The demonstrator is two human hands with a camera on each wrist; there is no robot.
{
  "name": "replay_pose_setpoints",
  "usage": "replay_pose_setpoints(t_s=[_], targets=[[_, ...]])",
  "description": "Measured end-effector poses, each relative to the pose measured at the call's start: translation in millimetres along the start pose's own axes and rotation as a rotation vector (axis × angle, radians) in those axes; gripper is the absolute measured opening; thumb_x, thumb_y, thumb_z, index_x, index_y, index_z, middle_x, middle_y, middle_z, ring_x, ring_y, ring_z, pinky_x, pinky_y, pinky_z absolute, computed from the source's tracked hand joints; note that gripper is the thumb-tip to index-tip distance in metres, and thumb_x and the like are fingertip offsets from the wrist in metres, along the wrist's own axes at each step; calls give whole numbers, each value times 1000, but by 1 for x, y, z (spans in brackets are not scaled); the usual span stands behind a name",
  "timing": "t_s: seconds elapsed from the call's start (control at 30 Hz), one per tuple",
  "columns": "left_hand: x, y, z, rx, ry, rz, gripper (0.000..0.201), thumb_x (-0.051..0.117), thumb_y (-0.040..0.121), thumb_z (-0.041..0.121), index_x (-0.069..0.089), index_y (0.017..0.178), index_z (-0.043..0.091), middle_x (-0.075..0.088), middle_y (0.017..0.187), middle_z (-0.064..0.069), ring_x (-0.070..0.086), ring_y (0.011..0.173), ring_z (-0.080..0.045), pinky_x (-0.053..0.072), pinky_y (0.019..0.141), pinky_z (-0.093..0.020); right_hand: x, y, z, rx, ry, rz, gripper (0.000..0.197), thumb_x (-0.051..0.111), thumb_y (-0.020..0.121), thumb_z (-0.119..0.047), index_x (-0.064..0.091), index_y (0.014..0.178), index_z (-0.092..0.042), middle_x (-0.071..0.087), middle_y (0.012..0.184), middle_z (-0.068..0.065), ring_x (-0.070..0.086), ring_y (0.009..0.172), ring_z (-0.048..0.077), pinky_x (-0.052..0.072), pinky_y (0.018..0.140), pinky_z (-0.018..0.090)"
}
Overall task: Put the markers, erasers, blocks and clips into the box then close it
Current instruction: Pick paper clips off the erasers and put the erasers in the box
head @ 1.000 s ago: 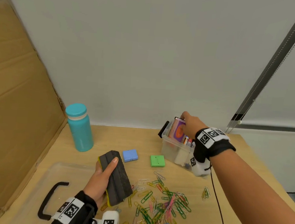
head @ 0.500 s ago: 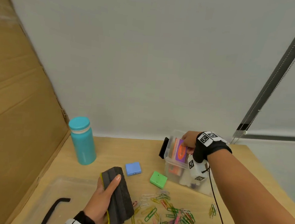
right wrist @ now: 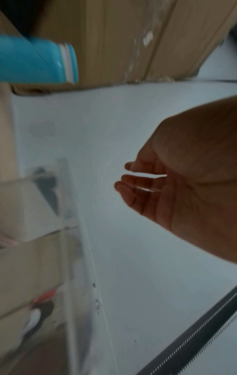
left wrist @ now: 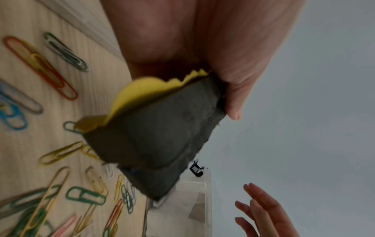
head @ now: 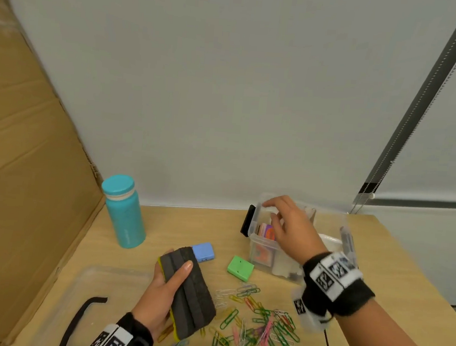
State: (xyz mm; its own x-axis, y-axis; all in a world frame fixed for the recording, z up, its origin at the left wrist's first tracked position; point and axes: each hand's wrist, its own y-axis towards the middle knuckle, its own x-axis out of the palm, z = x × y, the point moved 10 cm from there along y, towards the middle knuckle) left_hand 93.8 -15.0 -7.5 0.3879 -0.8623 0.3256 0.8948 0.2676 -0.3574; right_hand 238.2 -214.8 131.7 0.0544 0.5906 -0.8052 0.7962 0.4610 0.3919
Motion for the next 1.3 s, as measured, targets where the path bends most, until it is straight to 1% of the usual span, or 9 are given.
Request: replay_pose_setpoints(t_s=[0.13,0.23,0.33,0.53,0.73,0.83,0.93,1.13,1.3], targets=[[18,-4,7,75,-15,-54,57,60,89,18,35,137,36,61,117,0,62,103,-18,51,78,-30,38,-59,-32,-71,94,-239,27,49,94,-32,51,121,-32,48,111,-21,53,88,-3,50,77,20],[31,-6,14,123,-60,-61,53,64,83,25,45,132,31,64,122,-7,63,109,-24,54,83,-36,83,-94,-28,176,400,-570,51,58,87,-50,41,134,-38,51,123,-21,56,103,-3,49,84,16],[43,-8,18,146,-72,-83,53,64,80,27,49,130,24,65,121,-11,64,109,-26,57,76,-34,107,-114,-32,389,843,-729,54,64,88,-31,38,135,-26,60,127,0,64,109,14,54,86,26],[47,-8,20,187,38,-121,44,56,92,14,43,130,32,63,120,-6,67,98,-27,58,77,-33,83,-97,-19,388,897,-582,36,66,87,-18,52,120,-17,60,120,6,68,100,20,58,84,36],[13,-2,4,114,142,45,54,63,88,37,36,134,36,52,101,-1,54,79,-21,45,70,-34,-37,-51,4,181,361,226,20,67,85,-25,58,103,-23,57,103,-6,57,91,6,52,78,21],[4,1,-2,63,43,81,52,53,93,31,31,140,31,45,96,-3,47,79,-21,41,65,-32,-64,-42,4,87,138,393,25,63,89,-21,57,113,-17,55,105,-5,54,92,7,49,82,22],[0,0,-3,48,-38,72,45,41,97,24,33,141,31,45,91,-4,46,74,-20,39,60,-32,-62,-34,5,77,3,384,30,54,93,-15,52,123,-14,59,112,2,54,101,15,48,88,30],[-5,4,-4,46,-3,91,47,39,98,23,31,143,33,47,92,-4,48,76,-21,38,59,-32,7,0,9,113,-237,-88,58,48,84,10,41,134,-19,46,136,1,38,126,22,37,102,34],[0,1,-1,49,16,70,53,42,97,20,25,144,38,52,107,4,54,89,-21,44,66,-31,12,18,16,148,-301,-108,50,49,86,5,44,129,-20,54,125,3,51,113,24,48,80,38]])
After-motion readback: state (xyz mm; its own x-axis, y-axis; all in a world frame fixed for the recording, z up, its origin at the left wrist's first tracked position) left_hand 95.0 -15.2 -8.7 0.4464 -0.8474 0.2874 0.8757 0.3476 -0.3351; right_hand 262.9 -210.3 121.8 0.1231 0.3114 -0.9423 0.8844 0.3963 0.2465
